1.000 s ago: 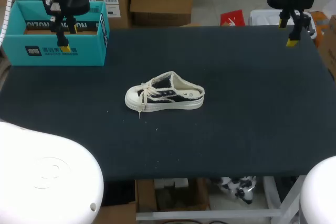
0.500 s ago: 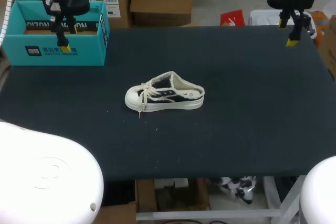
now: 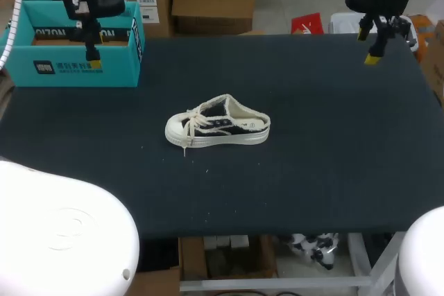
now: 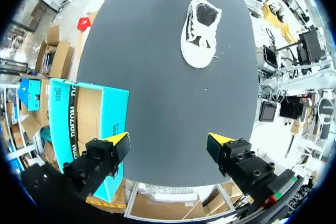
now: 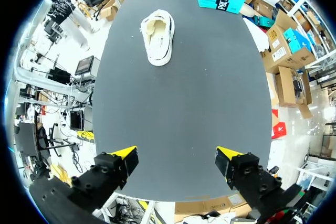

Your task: Open the shoe tongue, take the insole out of the shoe, put the insole back into the shoe, and pack the shoe into the shoebox

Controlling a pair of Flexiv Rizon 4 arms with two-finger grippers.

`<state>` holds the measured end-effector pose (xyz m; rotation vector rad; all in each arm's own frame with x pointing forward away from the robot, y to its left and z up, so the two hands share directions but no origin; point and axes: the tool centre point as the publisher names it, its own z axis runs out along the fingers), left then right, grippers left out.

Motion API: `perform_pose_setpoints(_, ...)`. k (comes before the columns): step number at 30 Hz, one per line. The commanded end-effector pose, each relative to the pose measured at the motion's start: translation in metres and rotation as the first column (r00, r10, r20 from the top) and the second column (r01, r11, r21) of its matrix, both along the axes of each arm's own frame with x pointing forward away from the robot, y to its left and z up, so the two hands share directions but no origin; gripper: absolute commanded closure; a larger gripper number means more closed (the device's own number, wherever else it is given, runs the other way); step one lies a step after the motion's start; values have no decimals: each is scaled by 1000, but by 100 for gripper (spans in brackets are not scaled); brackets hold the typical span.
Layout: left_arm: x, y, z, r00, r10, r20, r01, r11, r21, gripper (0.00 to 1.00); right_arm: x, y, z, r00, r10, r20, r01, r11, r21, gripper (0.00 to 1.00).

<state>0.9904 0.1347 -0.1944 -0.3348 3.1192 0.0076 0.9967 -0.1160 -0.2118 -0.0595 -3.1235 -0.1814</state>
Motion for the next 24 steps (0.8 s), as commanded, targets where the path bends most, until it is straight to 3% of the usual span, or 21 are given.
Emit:
perform_pose_setpoints(1, -9, -13, 0, 994, 109, 7, -109, 994, 13, 0, -9, 15, -17, 1000, -11, 28, 9, 999, 41, 0)
perform_pose_setpoints(2, -13, -17, -2, 989, 147, 21, -148, 989, 29, 0, -9, 19, -22, 999, -21, 40, 18, 997, 72, 0)
perform_pose_setpoints(6, -24, -28, -6, 968, 250, -12, -250, 968, -8, 0, -16, 44, -36, 997, -41, 60, 32, 990, 138, 0)
perform_pose_setpoints(11, -34, -39, -13, 924, 382, 12, -382, 924, -7, 0, -23, 70, -56, 996, -69, 62, 54, 976, 211, 0)
perform_pose_setpoints(12, -35, -40, -14, 918, 396, -11, -396, 918, -18, 0, -25, 74, -60, 995, -74, 60, 58, 971, 234, 0)
perform_pose_setpoints(14, -38, -44, -15, 890, 455, 33, -456, 890, 5, 0, -28, 85, -69, 996, -76, 43, 64, 967, 246, 0)
perform_pose_setpoints(15, -41, -46, -16, 895, 447, -7, -447, 895, 3, 0, -30, 90, -72, 997, -77, 30, 67, 964, 259, 0)
perform_pose_setpoints(16, -43, -48, -17, 893, 450, 21, -450, 892, 30, 0, -31, 95, -76, 998, -66, 18, 58, 959, 278, 0)
perform_pose_setpoints(24, -43, -48, -17, 893, 450, 21, -450, 892, 30, 0, -31, 95, -76, 998, -66, 18, 58, 959, 278, 0)
